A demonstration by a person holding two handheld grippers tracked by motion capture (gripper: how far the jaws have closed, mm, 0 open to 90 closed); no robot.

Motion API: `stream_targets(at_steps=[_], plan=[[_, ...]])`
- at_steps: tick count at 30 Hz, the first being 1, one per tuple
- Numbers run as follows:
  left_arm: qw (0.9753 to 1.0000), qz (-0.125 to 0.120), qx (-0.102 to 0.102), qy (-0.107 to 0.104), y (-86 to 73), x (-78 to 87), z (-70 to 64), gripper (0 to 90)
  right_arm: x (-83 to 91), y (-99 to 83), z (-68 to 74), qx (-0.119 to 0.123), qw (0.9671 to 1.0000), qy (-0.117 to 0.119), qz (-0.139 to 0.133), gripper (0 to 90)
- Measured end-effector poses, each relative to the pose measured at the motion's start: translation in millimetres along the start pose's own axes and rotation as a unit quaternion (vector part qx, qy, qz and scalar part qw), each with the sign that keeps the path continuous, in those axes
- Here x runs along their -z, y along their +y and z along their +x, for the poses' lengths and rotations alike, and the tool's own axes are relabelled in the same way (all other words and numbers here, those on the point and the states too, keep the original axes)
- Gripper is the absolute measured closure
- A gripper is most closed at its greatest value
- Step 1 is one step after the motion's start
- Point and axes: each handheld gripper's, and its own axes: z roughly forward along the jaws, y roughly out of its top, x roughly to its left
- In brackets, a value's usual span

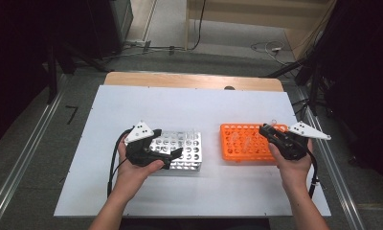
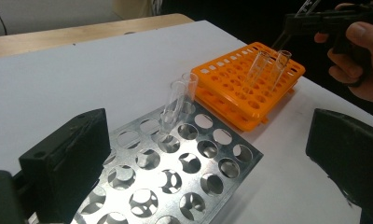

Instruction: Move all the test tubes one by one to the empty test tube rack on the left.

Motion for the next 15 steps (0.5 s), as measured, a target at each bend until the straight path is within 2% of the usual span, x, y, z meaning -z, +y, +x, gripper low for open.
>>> stream_targets(at_steps=[6,15], plan=[[1.0000,0.001,-0.004,-0.001,0.8,0.2,-1.4,0.0,5.9,8.1,10.4,0.014,0.9997,0.014,-0.016,74.0],[0.9999,0.001,-0.011,-0.006,2.5,-0.6,-5.8,0.0,10.9,16.4,28.1,0.034,0.9981,0.043,-0.026,74.0]])
